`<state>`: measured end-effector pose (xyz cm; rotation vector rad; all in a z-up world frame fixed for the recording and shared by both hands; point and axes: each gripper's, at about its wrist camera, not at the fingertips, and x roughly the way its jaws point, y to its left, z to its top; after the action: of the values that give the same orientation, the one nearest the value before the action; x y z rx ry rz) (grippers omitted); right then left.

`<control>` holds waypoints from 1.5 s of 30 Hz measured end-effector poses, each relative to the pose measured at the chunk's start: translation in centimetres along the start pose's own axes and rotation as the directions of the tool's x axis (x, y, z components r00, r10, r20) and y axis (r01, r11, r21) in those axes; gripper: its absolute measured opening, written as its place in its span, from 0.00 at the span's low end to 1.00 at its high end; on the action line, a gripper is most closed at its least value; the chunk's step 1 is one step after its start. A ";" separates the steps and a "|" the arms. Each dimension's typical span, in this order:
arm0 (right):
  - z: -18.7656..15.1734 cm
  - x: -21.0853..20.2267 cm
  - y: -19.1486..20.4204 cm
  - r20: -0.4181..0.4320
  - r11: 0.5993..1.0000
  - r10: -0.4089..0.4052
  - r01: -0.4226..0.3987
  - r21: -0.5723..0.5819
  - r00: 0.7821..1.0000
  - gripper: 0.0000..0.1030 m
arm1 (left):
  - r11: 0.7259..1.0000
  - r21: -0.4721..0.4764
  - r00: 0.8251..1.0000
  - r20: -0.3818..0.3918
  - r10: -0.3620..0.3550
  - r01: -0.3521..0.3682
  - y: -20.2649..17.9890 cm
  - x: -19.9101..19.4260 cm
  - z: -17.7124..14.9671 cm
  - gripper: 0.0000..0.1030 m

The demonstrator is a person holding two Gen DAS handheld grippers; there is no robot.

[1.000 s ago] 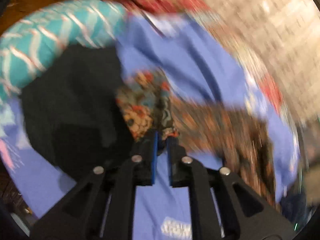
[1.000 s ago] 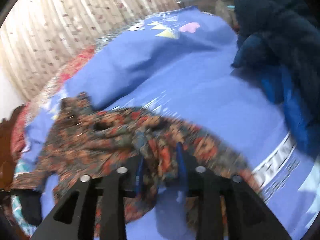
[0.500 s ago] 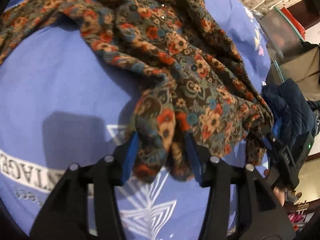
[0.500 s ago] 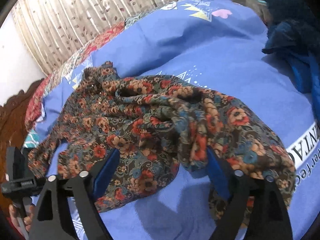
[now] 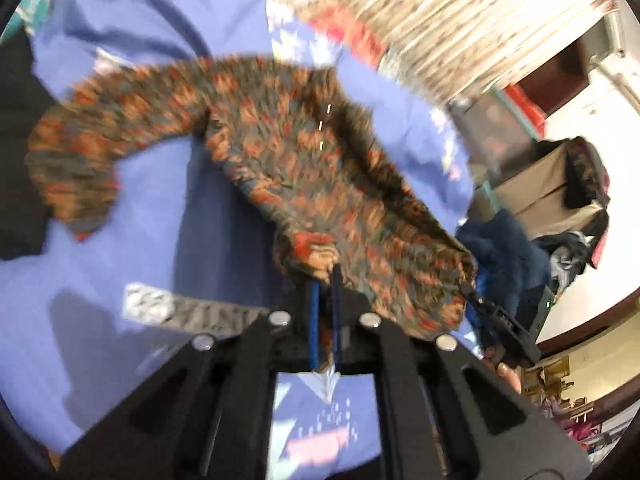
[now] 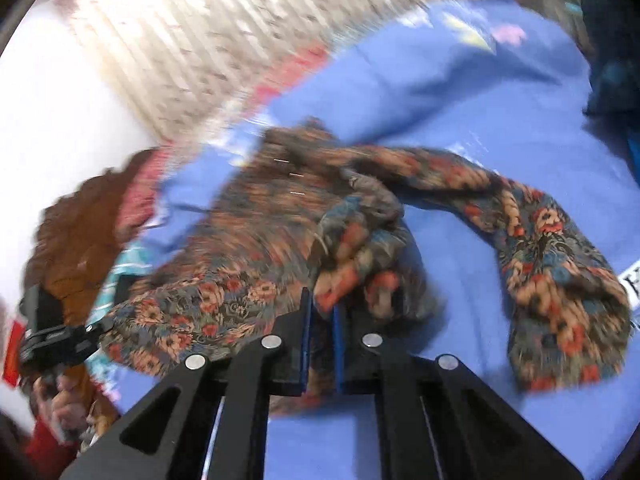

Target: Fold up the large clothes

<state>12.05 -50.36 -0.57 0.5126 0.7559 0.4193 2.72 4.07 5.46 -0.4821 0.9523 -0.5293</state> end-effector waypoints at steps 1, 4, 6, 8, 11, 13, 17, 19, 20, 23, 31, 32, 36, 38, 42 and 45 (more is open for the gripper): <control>-0.9 -1.8 1.3 0.001 1.000 0.026 -0.026 -0.011 1.000 0.26 | 1.000 0.004 1.000 0.012 -0.003 0.003 0.1 -1.8 -0.6 0.04; -3.1 -5.4 3.9 0.000 0.998 0.059 -0.059 -0.031 0.998 0.26 | 0.999 -0.014 0.998 0.060 -0.035 0.036 0.8 -8.1 -3.3 0.04; -5.4 -7.3 4.9 -0.018 0.998 0.050 -0.051 -0.026 0.999 0.26 | 0.999 -0.015 0.997 0.067 -0.028 0.029 1.3 -10.6 -5.1 0.04; -7.7 -8.5 4.5 -0.039 0.999 -0.011 0.010 -0.035 0.999 0.26 | 1.000 -0.011 0.999 0.049 -0.003 0.003 1.9 -11.4 -7.0 0.04; -10.8 -7.7 3.0 -0.089 0.983 -0.171 0.163 -0.086 0.981 0.26 | 0.999 -0.015 0.997 -0.060 0.052 -0.053 3.6 -9.0 -10.5 0.05; -12.6 -5.5 1.3 -0.158 0.973 -0.229 0.222 -0.065 0.961 0.26 | 0.990 0.023 0.971 -0.195 0.138 -0.136 5.2 -5.3 -13.2 0.06; -16.1 -4.1 -3.2 -0.275 0.971 -0.084 0.140 0.192 0.958 0.42 | 0.936 0.097 0.865 -0.359 0.350 -0.338 9.0 -0.7 -17.0 0.12; -15.9 -6.1 -4.2 -0.205 0.960 -0.049 0.102 0.259 0.978 0.44 | 0.950 0.002 0.892 -0.345 0.293 -0.311 10.2 -2.3 -16.6 0.16; -15.4 -7.2 -4.6 -0.165 0.959 -0.050 0.094 0.268 0.985 0.47 | 0.949 -0.018 0.899 -0.326 0.291 -0.313 10.4 -3.4 -16.1 0.16; -12.8 -10.0 -6.0 -0.085 0.955 -0.146 0.163 0.250 0.986 0.63 | 0.919 -0.019 0.891 -0.256 0.376 -0.393 10.9 -6.7 -14.2 0.16; -5.1 -8.4 -11.2 -0.014 0.900 -0.410 0.407 0.157 0.912 0.85 | 0.915 -0.118 0.920 -0.129 0.370 -0.385 10.0 -9.3 -9.6 0.16; -4.8 -7.5 -13.3 -0.053 0.885 -0.411 0.412 0.216 0.910 0.85 | 0.923 -0.112 0.926 -0.131 0.354 -0.368 9.5 -8.4 -9.3 0.16; -3.7 -3.6 -18.0 -0.146 0.866 -0.306 0.339 0.369 0.941 0.82 | 0.940 -0.061 0.932 -0.168 0.322 -0.336 6.8 -5.1 -8.7 0.16; -1.5 -2.5 -17.6 -0.125 0.892 -0.307 0.332 0.308 0.943 0.28 | 0.944 -0.047 0.930 -0.199 0.310 -0.325 6.0 -3.4 -8.5 0.16; 7.8 -8.3 -13.3 0.157 0.824 -0.566 0.555 0.110 0.809 0.21 | 0.948 -0.014 0.928 -0.212 0.306 -0.316 4.5 -1.8 -8.1 0.16; 16.3 -14.7 -11.7 0.346 0.656 -0.728 0.748 0.101 0.592 0.21 | 0.943 0.015 0.922 -0.207 0.327 -0.332 4.1 -1.3 -7.8 0.16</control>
<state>16.37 -72.12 10.60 0.1671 0.5318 -0.4452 -3.74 6.87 -0.05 -0.2774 1.2128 -0.2663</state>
